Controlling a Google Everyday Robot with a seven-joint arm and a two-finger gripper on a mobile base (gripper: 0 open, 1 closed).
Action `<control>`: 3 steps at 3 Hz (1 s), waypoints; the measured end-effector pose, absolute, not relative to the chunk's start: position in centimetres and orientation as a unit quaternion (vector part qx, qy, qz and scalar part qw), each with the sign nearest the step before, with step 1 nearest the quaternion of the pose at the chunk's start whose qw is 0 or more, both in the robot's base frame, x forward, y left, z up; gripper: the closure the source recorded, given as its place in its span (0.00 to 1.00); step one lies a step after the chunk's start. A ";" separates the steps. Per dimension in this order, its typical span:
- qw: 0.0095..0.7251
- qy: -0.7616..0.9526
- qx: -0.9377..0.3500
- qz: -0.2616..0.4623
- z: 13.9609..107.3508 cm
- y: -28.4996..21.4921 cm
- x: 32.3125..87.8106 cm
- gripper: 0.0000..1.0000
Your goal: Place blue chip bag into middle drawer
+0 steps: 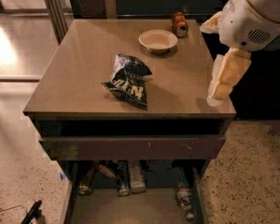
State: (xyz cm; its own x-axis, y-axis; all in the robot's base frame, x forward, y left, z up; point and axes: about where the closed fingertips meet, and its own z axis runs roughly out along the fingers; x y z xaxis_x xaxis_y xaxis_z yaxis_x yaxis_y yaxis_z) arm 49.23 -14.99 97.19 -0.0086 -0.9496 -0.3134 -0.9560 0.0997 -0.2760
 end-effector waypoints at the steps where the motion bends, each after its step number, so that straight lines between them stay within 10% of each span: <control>1: 0.230 0.703 -0.672 0.022 97.0 -15.1 49.5 0.00; 3: 0.317 0.652 -0.680 0.110 96.3 -11.8 53.9 0.00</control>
Offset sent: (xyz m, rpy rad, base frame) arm 0.0538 0.0174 -0.0169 0.3397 -0.0413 0.1133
